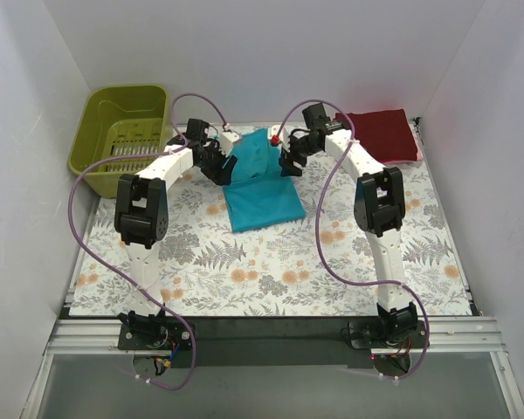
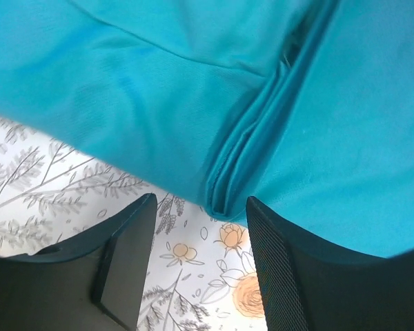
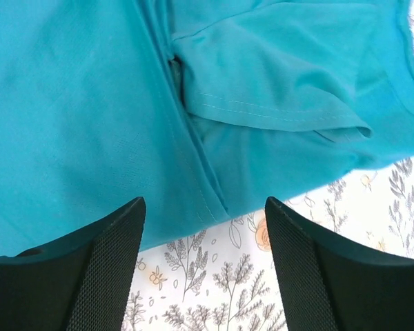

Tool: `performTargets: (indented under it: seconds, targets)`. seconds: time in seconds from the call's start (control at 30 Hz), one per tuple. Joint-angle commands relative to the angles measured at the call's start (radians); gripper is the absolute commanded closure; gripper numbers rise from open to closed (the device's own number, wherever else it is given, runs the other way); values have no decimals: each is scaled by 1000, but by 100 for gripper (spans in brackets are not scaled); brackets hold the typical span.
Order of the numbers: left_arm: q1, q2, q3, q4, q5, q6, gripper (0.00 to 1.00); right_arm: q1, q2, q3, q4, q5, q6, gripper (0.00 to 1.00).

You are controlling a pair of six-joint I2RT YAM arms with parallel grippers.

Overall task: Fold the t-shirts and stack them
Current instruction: Fold the tshirt

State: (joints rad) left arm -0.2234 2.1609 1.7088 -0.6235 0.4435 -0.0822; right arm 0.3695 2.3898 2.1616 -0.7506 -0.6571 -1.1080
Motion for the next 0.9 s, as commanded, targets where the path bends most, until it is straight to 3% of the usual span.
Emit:
performTargets:
  seconds: [0.0, 0.07, 0.13, 0.2, 0.3, 0.37, 0.53, 0.7, 0.87]
  targets:
    - [10, -128, 31, 67, -31, -190, 46, -24, -133, -9, 65, -35, 138, 25]
    - [9, -147, 25, 70, -35, -273, 47, -33, -191, -84, 62, -50, 177, 30]
    - [9, -156, 23, 44, -11, -396, 49, -34, -240, -143, 56, -59, 194, 43]
    - [7, -150, 15, 30, 55, -514, 55, -32, -264, -222, 56, -75, 232, 56]
    - [7, -139, -26, 8, 182, -629, 68, -32, -261, -246, 46, -107, 357, 65]
    - [3, -160, -98, 74, 338, -749, 69, -32, -235, -233, 28, -136, 422, 66]
    - [-28, -199, -297, 184, 443, -899, 69, -32, -175, -266, 19, -280, 630, 71]
    - [-22, -115, -322, 186, 406, -903, 69, -34, -103, -336, 30, -294, 674, 79]
    - [-2, -35, -295, 114, 405, -838, 68, -32, -98, -509, 129, -282, 732, 81]
